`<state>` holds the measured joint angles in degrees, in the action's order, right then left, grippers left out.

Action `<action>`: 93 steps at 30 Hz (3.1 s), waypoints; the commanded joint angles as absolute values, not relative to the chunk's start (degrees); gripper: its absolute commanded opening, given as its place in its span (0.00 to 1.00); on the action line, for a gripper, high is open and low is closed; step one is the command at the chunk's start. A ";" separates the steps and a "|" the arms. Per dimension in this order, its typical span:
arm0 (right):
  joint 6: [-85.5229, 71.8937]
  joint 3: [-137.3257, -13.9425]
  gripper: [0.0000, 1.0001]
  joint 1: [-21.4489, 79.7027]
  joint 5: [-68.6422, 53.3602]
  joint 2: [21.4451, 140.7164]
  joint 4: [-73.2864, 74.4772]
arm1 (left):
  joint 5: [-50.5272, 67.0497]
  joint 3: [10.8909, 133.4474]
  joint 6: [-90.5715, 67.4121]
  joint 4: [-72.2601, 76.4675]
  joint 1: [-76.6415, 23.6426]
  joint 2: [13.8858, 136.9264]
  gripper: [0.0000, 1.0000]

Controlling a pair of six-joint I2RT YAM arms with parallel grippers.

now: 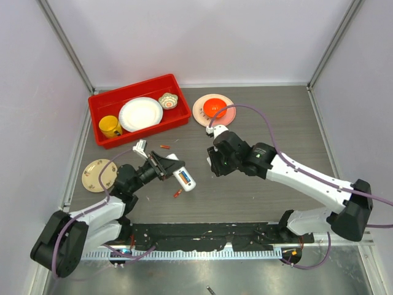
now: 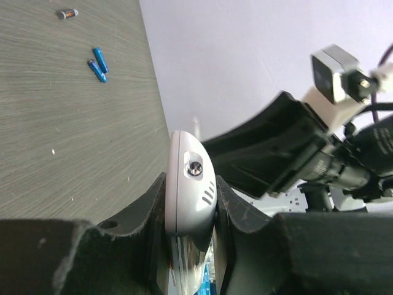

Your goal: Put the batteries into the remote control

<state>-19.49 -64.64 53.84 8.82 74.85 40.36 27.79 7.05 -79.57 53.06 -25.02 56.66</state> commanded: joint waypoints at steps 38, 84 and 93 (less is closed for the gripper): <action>-16.35 -84.29 0.01 57.48 -3.52 85.78 56.16 | 13.71 16.61 -77.08 65.48 -38.94 74.53 0.00; -14.59 -86.05 0.38 57.39 2.29 89.03 57.48 | 15.12 16.61 -78.13 69.96 -40.43 75.76 0.00; -14.68 -86.22 0.45 57.39 2.29 88.68 57.57 | 14.94 16.61 -78.13 69.96 -40.43 76.11 0.00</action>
